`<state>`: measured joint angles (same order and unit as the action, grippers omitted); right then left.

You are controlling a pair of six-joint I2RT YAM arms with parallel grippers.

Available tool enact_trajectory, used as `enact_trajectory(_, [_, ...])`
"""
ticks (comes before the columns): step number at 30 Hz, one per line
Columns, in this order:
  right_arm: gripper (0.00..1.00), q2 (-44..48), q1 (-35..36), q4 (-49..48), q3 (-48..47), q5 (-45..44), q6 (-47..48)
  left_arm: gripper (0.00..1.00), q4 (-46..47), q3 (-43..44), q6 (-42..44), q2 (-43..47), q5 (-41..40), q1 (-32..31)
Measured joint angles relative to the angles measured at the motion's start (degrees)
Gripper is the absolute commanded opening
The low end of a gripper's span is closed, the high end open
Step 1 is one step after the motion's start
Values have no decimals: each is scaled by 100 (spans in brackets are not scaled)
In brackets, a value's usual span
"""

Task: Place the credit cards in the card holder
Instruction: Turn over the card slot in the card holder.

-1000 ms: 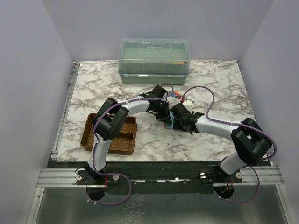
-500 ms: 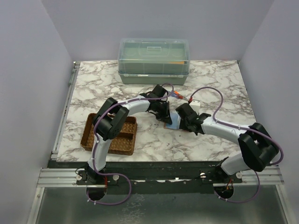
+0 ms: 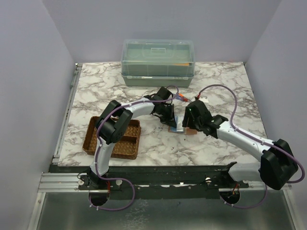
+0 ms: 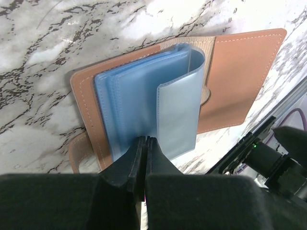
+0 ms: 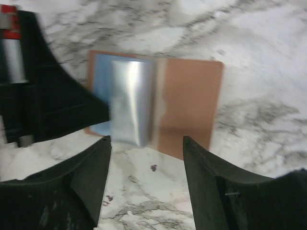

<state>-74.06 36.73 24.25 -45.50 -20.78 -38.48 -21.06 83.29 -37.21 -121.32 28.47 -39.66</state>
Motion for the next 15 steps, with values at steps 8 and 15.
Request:
enact_trajectory(8, [87,-348,85,-964,2,896,837,0,-79,61,39,-22,-22,-13])
enact_trajectory(15, [89,-887,490,-1027,13,704,1012,0,-94,72,46,-28,-33,-17])
